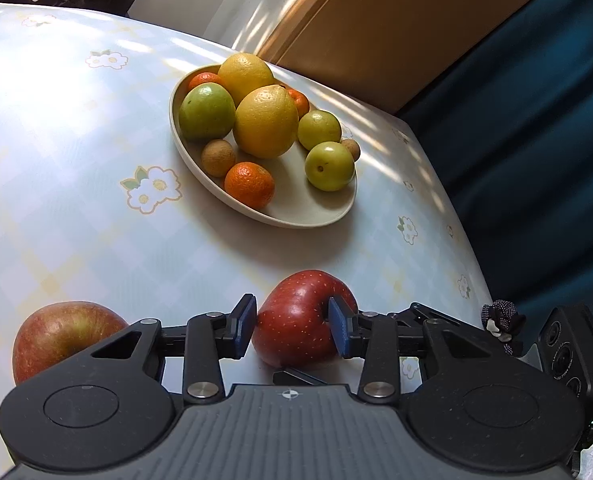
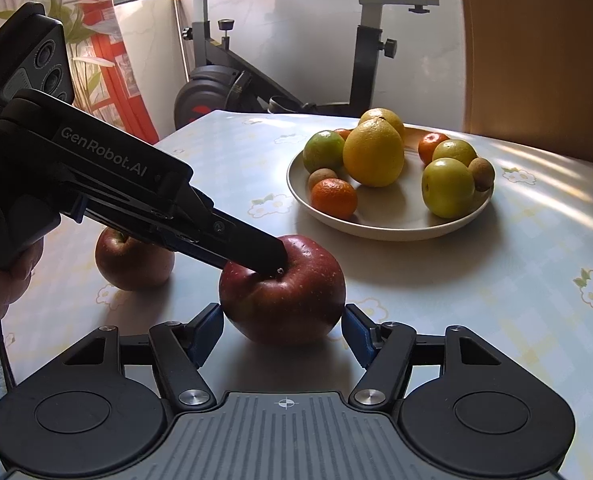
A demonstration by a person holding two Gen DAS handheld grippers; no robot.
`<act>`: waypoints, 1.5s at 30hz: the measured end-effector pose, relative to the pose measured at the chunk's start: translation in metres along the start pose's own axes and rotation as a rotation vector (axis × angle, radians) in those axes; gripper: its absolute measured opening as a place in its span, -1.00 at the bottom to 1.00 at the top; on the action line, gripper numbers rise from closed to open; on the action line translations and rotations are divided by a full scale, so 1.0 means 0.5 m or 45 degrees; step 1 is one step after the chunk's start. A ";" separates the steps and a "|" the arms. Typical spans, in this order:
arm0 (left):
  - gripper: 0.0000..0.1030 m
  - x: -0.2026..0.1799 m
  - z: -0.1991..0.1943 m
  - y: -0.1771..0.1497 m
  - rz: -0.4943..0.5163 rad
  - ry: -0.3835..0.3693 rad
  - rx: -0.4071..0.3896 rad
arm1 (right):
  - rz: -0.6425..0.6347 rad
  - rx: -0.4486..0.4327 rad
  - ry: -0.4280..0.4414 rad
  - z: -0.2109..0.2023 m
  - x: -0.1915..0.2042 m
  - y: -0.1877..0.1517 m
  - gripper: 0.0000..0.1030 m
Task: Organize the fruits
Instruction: 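Lift the red apple and carry it over the plate with both grippers, then lower the red apple onto the plate and open both grippers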
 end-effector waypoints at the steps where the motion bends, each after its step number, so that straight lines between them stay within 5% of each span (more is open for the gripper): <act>1: -0.19 0.000 0.001 0.001 0.003 0.000 0.001 | 0.003 -0.003 0.003 0.000 -0.001 0.000 0.19; 10: -0.22 -0.029 0.001 0.024 0.055 -0.005 -0.018 | -0.020 -0.073 -0.029 -0.020 -0.012 0.018 0.18; 21: -0.38 -0.066 0.025 0.133 0.101 0.003 -0.096 | -0.104 -0.142 -0.100 0.005 -0.078 0.110 0.17; 45: -0.38 -0.037 0.096 0.189 0.079 0.070 -0.069 | -0.107 -0.085 -0.096 0.080 -0.141 0.126 0.18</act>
Point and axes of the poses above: each gripper's, at about its wrist camera, not at the fingertips, and z roughly the way its jaws point, x to its left, y to its top, the point moved 2 cm from there along z, roughly the way its jaws point, and after that the axes turned 1 degree about -x, right-handed, at the moved point
